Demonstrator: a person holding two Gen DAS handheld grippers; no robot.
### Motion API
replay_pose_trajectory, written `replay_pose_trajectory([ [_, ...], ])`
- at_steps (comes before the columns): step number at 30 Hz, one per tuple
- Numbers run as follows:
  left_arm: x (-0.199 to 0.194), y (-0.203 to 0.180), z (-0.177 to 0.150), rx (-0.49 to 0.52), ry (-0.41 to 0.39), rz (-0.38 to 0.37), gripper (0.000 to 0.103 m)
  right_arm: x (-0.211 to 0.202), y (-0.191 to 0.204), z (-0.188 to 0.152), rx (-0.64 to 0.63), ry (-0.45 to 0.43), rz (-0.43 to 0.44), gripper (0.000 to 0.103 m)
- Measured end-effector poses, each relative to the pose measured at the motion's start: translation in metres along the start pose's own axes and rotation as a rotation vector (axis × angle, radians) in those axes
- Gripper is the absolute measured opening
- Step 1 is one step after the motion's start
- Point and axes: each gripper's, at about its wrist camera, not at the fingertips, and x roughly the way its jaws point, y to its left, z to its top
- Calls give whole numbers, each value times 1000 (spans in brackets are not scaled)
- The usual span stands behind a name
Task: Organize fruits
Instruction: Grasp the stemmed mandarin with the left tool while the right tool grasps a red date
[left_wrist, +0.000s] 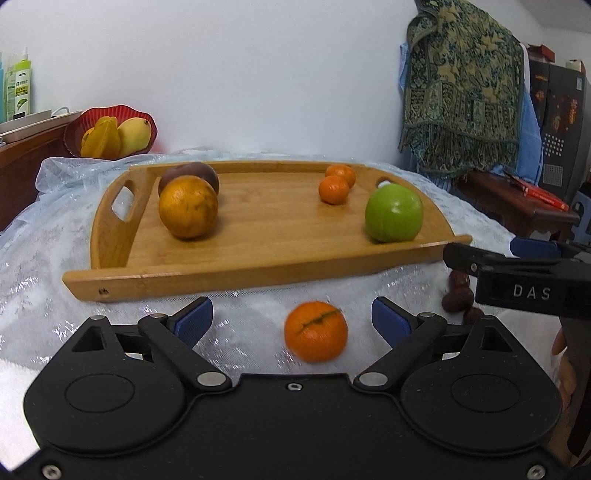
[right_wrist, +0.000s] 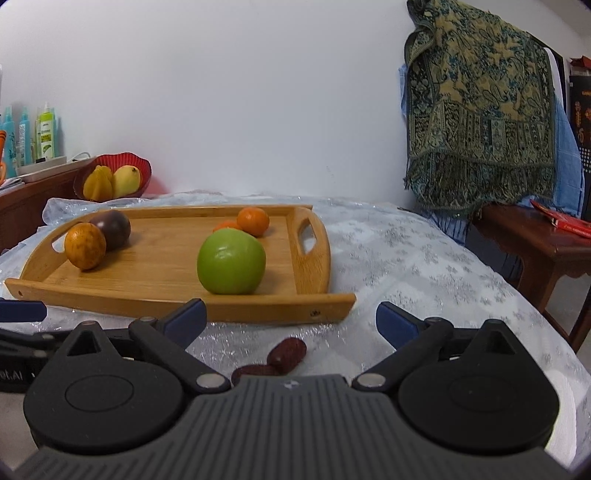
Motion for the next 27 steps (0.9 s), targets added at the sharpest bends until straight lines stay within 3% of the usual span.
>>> replay_pose_trajectory([
  [3,0,-3,-3,1,11,-15,90,-2,0,-2,8,-1,3,96],
  [9,-2,-10,-7,12,13,-10,65,-7,3,-4,0,-13,30,72],
  [11,-2,-13,-9,22,18,-9,52,-6,4,-5,-9,-2,46,66],
  [13,-1,-13,-10,25,26,-16,47,-4,6,-6,-13,17,54,60],
  [18,0,-13,-11,18,35,-21,43,5,3,-8,18,73,43,47],
  [27,8,-12,-9,16,41,-19,41,16,-2,-10,67,122,32,41],
])
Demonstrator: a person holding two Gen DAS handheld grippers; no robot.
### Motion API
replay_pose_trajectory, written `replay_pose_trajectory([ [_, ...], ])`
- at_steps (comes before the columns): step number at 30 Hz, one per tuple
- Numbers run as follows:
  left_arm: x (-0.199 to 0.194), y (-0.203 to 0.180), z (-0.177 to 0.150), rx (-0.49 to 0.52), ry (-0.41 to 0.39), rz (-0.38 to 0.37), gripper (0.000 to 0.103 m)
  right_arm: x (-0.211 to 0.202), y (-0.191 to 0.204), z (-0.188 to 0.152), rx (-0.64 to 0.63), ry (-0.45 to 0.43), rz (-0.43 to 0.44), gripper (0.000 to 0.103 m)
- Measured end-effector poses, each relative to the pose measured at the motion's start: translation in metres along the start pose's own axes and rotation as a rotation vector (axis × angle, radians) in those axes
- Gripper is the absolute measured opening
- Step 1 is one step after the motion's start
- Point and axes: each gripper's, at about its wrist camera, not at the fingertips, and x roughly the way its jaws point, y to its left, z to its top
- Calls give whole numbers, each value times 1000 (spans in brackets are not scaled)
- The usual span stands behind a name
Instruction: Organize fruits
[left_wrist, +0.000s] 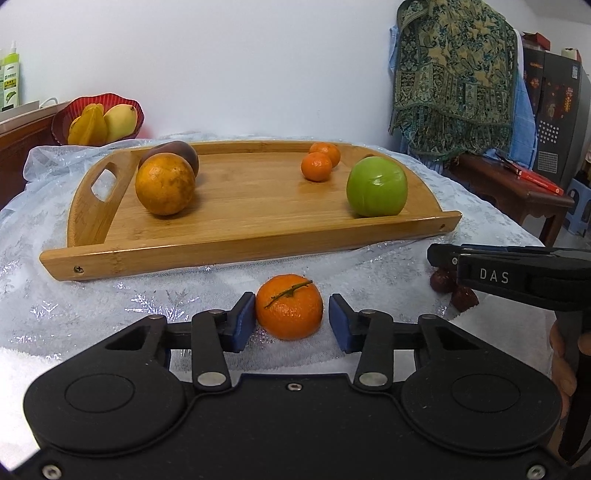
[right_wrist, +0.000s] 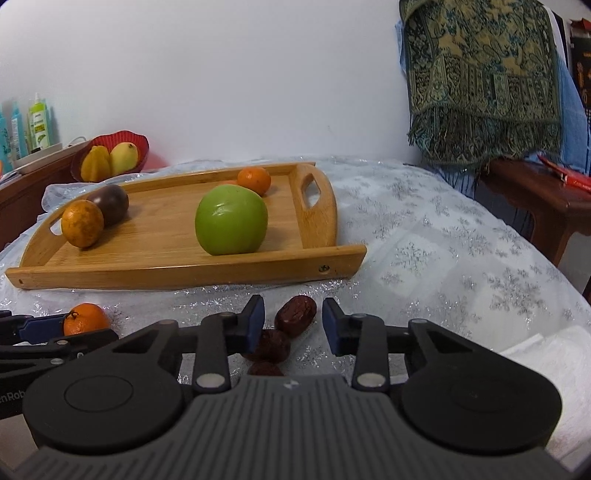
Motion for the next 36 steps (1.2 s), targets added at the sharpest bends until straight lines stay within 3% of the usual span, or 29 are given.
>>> replay_pose_trajectory([
  [19,6,-6,-5,35,-21,23,42,9,6,-1,-20,18,-2,35],
  [25,6,-2,-4,16,-25,21,36,11,9,-1,-30,19,-10,33],
  [30,5,-3,-4,15,-30,24,36,10,10,0,-26,12,-23,23],
  [36,3,-1,-1,4,-42,28,35,5,10,2,-5,-19,-29,23],
])
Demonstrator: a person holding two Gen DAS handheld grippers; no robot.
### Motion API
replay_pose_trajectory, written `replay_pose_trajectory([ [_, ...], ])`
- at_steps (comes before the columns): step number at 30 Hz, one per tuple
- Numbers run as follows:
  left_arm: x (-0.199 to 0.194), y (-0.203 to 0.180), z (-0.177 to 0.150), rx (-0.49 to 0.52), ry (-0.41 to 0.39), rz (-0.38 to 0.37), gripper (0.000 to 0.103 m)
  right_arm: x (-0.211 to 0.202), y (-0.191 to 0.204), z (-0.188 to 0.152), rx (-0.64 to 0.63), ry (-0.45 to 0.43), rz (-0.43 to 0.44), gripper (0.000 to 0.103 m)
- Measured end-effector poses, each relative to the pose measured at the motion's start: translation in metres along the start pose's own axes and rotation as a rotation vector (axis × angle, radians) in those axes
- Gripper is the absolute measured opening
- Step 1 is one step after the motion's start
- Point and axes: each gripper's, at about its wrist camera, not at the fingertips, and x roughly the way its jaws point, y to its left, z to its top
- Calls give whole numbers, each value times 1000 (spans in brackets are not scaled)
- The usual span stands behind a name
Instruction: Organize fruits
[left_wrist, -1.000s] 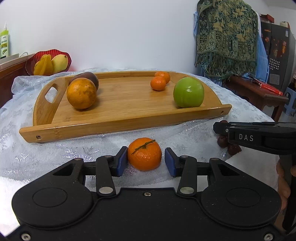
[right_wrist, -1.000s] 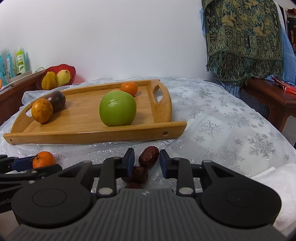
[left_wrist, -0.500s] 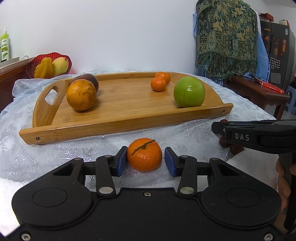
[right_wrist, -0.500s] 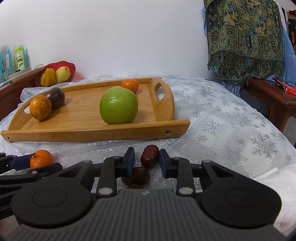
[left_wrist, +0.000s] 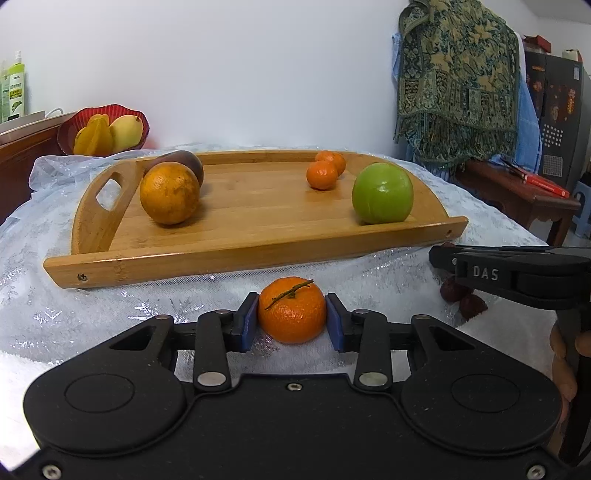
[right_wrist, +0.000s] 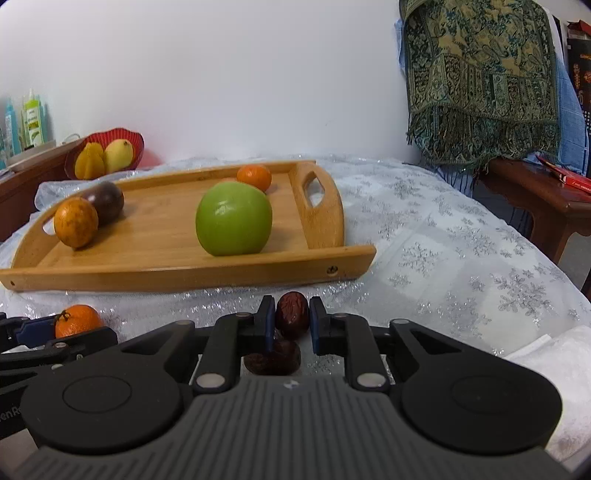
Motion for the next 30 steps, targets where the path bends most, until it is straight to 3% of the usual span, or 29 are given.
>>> replay_pose_trajectory([
  [12,-6,10,23,11,-82,26,35,-12,0,24,54,-118,17,23],
  [20,8,25,53,0,-75,52,35,1,1,58,55,-161,60,23],
  [25,26,35,68,-29,-43,65,35,16,-2,81,58,-156,82,22],
  [30,44,38,78,-37,-24,61,35,46,-2,100,57,-88,109,23],
])
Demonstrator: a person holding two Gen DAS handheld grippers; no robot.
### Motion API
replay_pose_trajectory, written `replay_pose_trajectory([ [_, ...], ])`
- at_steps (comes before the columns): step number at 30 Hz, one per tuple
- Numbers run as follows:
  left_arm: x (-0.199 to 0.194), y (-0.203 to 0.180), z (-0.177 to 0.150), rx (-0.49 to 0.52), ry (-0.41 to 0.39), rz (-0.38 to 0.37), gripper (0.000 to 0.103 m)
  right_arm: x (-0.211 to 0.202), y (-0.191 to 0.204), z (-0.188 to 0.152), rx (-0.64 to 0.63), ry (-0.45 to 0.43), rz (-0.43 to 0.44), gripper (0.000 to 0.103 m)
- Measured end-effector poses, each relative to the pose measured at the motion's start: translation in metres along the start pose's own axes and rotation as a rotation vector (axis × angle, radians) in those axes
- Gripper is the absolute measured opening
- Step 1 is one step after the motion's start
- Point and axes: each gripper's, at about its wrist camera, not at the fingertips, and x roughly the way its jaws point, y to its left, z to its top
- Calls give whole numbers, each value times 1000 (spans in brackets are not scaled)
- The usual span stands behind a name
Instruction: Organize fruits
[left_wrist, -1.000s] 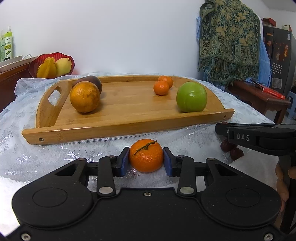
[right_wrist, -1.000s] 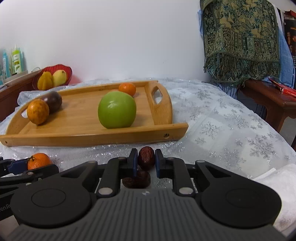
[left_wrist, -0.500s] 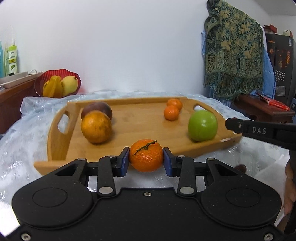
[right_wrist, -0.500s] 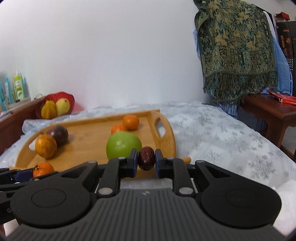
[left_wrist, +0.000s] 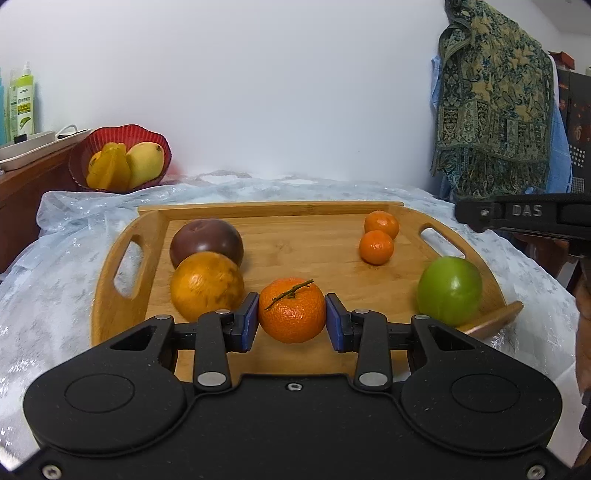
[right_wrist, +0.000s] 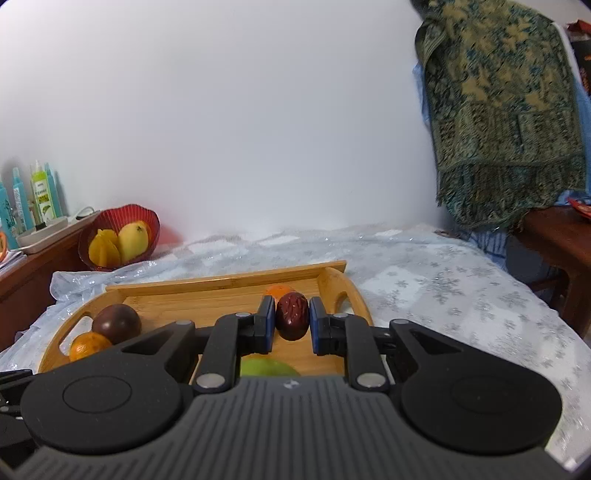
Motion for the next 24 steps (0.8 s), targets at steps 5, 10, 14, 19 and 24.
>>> replay_pose_trajectory([
  [5,20,-4,9,24,20,-2,35,37,-3,4,7,117,15,23],
  [10,39,-7,13,30,53,-13,35,66,-8,3,14,203,12,23],
  [14,48,-11,12,50,66,-15,35,78,-12,3,32,240,12,23],
  [19,54,-12,10,48,77,-13,35,85,-13,4,38,261,17,23],
  [24,57,-10,9,44,83,-7,35,88,-11,3,29,273,20,23],
])
